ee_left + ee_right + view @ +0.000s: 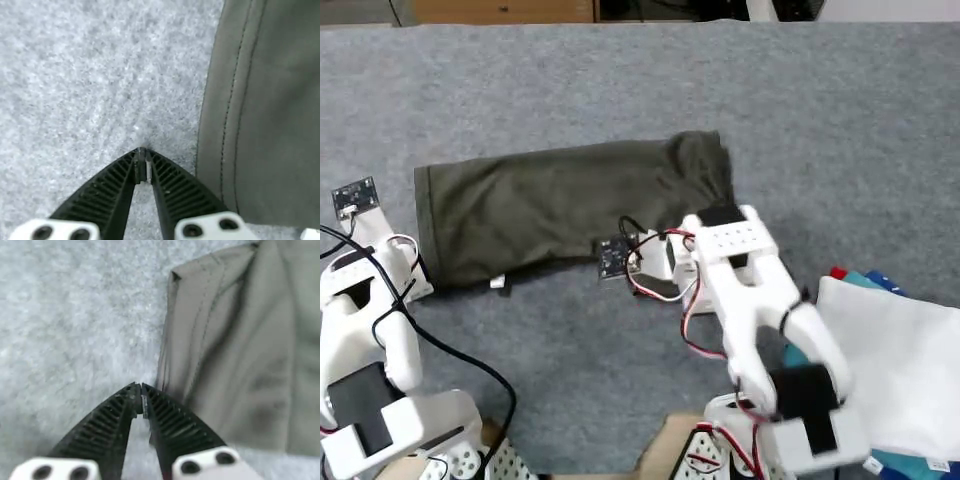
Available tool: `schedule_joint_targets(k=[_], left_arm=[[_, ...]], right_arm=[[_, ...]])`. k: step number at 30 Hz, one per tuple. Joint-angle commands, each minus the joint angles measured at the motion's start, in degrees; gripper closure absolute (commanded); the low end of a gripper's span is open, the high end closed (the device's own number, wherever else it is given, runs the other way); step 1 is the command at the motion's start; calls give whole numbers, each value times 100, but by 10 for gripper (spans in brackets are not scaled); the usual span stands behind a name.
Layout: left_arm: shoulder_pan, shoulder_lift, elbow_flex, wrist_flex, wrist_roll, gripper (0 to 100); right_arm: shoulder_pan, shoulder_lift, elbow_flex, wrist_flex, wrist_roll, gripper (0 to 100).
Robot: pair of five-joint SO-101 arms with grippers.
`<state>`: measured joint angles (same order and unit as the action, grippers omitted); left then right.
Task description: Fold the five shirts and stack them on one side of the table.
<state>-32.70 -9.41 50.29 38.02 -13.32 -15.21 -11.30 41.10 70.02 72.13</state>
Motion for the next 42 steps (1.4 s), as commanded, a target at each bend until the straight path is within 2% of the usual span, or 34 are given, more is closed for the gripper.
schedule_joint_targets(k=[1,4,6,10,18,25,29,36,42], left_arm=[[26,-189,-9,-44,53,980],[9,-189,-18,-70,53,980],[0,-189,-26,-70,53,980],[-9,-189,-26,-70,53,980],[-9,-189,-18,-70,53,980],[0,-189,-18,-62,53,980],[9,-189,-18,-53,44,980],[18,-189,-18,-62,44,980],[26,-189,-18,-62,44,980]], right_arm=[[163,-954,-251,369,193,963],[163,-1174,-127,44,264,850],[171,-989,22,-501,211,815],[101,-163,101,-826,149,822],[31,1569,-558,-782,-44,821],[-31,1903,-778,-659,9,821],[-22,1938,-787,-835,9,830],[-4,1938,-822,-905,9,992],[215,1912,-927,-1143,-132,994]])
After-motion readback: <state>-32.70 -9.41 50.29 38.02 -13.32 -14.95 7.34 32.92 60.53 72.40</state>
